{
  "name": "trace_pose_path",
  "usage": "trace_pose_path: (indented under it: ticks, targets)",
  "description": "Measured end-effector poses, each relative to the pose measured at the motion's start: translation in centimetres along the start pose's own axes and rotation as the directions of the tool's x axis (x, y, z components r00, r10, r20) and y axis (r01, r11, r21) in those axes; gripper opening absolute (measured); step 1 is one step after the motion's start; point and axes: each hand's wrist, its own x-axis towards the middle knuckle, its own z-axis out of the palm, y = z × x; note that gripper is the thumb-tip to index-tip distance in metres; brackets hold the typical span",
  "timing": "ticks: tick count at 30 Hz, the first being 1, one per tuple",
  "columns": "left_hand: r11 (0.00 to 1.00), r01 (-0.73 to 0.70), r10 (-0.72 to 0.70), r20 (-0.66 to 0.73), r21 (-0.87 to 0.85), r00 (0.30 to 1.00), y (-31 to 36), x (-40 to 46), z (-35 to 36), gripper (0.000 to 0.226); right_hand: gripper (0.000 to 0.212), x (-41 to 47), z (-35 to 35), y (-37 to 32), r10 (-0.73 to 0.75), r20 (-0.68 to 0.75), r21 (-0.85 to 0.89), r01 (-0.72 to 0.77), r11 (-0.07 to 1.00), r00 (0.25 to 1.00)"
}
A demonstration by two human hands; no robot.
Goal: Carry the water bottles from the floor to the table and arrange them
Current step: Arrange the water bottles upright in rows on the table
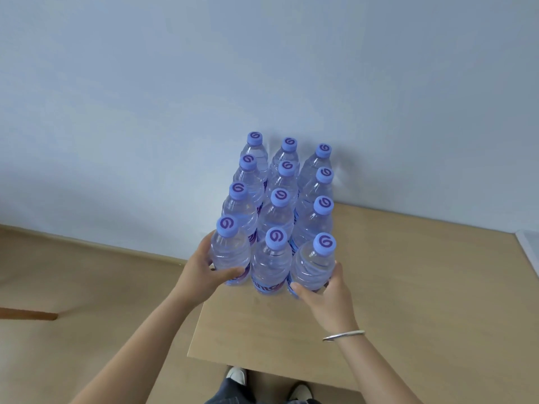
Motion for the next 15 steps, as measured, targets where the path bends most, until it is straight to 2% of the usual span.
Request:
trace_pose_path:
  ticks: [9,11,13,14,15]
  targets:
    - [1.000,0.004,-0.003,0.044,-0.022,0.999,-0.5,0.3,-0.4,0.079,0.056,-0.3,0.7,-0.5,0.024,-0.041,0.021,-0.023,1.000,0.999]
    - [1.000,-0.010,0.012,0.097,-0.012,0.995,0.0,0.0,-0.5,0.087,0.059,0.0,-0.3,-0.6,0.065,0.103,0.039,-0.069,0.997,0.993]
    - [0.998,-0.004,0.012,0.122,-0.066,0.992,0.7,-0.2,-1.2,0.095,0.067,0.5,-2.5,-1.1,0.140,0.362,-0.025,-0.140,0.990,0.922]
    - [0.992,0.013,0.000,0.107,-0.125,0.994,1.4,-0.1,-1.8,0.092,0.071,1.1,-3.8,-1.1,0.193,0.415,-0.067,-0.181,0.981,0.889]
    - [0.981,0.028,-0.012,0.084,-0.191,0.996,2.3,0.3,-2.4,0.082,0.071,1.9,-5.2,-1.3,0.230,0.394,-0.055,-0.227,0.972,0.890]
